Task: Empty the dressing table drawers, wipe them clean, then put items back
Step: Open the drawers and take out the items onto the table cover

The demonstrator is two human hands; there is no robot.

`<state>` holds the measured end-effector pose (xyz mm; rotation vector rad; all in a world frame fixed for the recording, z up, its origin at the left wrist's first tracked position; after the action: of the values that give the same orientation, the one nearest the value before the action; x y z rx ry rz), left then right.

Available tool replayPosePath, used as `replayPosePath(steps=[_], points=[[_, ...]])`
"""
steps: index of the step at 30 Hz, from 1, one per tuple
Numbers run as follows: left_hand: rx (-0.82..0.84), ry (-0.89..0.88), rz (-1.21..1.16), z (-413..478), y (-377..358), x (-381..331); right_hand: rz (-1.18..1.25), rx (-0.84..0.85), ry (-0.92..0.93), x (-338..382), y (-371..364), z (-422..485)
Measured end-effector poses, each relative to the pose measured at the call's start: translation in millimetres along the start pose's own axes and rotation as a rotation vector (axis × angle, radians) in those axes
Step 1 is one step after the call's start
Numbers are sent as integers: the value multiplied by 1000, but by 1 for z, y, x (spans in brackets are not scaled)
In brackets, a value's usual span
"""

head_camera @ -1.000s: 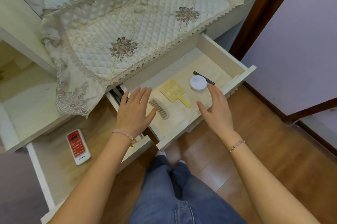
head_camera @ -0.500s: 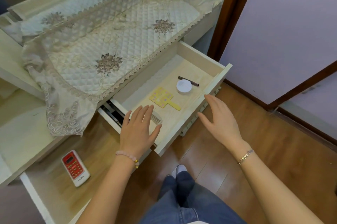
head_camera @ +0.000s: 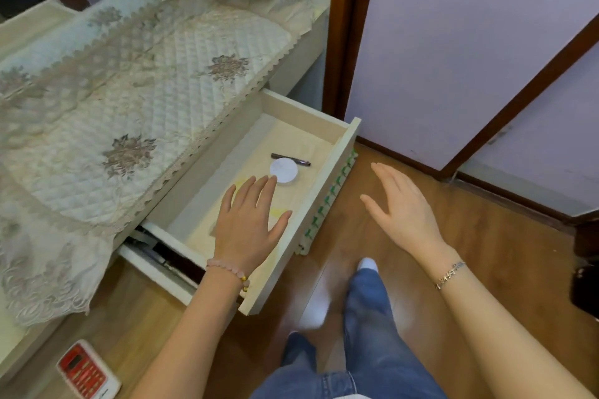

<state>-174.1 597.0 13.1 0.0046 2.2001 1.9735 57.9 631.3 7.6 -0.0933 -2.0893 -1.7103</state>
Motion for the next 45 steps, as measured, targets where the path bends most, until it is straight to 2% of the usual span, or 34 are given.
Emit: replayPosePath(steps=[4, 13, 22, 33, 45], points=[[-8, 2, 10, 48, 8, -29, 8, -19, -14, -38, 23, 32], [-3, 107, 24, 158, 8, -85, 8, 50, 59, -128, 78, 125], [-13, 195, 44, 228, 16, -107, 46, 130, 131, -172, 104, 197], [5, 304, -12, 332, 7, -70, 6, 201, 259, -169, 104, 335], [19, 534, -49, 398, 9, 9, -26, 361, 483, -110, 77, 475]])
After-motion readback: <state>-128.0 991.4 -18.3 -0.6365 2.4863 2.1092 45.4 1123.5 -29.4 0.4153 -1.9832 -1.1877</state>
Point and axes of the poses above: each hand's wrist, its own z-axis towards the middle knuckle, its own y-axis out of the back of the hand, x = y × z, the point moved 9 cm from there along z, towards the middle knuckle, and after that the axes turned 15 degrees about x, right-handed, at the moved point
